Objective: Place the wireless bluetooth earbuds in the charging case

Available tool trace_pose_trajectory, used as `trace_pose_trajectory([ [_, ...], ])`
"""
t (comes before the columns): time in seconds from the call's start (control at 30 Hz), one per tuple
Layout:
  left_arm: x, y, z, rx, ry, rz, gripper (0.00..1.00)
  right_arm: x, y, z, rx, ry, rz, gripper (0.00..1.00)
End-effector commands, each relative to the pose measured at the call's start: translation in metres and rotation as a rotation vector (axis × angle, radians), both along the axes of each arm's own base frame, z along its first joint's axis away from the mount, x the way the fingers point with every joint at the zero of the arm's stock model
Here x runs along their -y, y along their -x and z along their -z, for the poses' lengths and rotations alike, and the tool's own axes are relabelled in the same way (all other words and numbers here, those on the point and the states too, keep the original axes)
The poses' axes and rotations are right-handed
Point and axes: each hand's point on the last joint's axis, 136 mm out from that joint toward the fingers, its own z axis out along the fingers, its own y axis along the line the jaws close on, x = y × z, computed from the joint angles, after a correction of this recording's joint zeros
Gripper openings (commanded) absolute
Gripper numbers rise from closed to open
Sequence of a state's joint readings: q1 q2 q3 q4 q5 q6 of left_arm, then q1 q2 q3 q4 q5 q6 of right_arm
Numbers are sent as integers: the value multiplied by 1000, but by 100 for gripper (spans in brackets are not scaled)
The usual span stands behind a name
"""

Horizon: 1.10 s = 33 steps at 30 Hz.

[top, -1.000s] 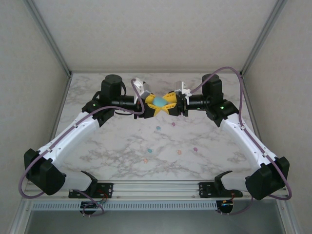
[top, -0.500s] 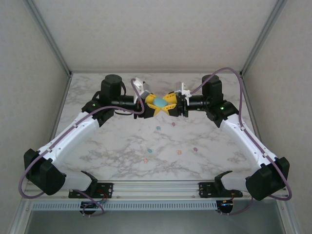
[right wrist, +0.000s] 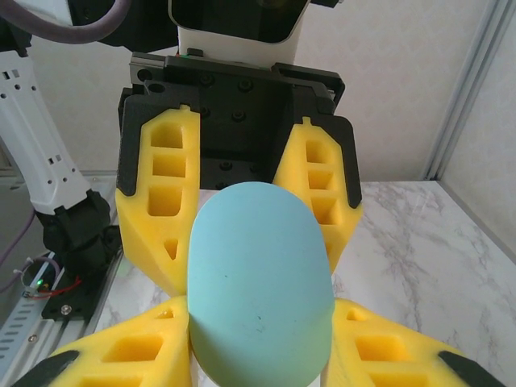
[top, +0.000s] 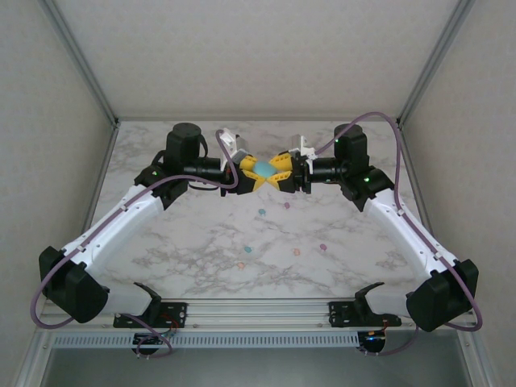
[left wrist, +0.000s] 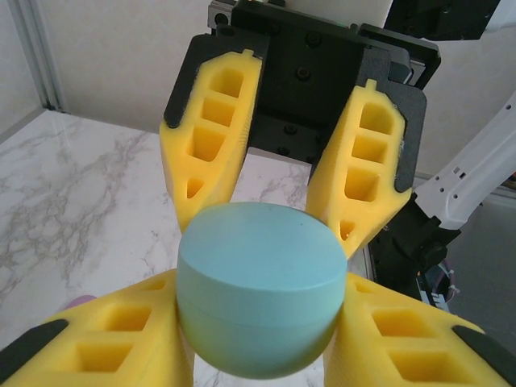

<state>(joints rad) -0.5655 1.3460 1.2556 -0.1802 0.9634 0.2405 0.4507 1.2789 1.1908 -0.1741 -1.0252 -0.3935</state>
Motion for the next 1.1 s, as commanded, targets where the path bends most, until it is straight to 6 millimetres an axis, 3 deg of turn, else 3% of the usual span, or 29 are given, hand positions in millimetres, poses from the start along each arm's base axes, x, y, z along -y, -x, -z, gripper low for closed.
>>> trace_pose_trajectory([
  [0.0,-3,12,-19,49,26,33,24,-2,-2,-9,11,-26,16,41],
  [0.1,-4,9,-20,63,34,9,21,0,-9,-11,2,-19,72,49],
  [0.43,-9,10,-24,109,72,-27,17,6,-15,-12,-49,-15,143,59],
  [0.6,-9,13,-22,111,63,-15,17,5,-27,-16,-103,-32,196,62],
  [1.07,-11,10,-16,114,41,-38,17,2,-32,-32,-173,-77,203,67],
])
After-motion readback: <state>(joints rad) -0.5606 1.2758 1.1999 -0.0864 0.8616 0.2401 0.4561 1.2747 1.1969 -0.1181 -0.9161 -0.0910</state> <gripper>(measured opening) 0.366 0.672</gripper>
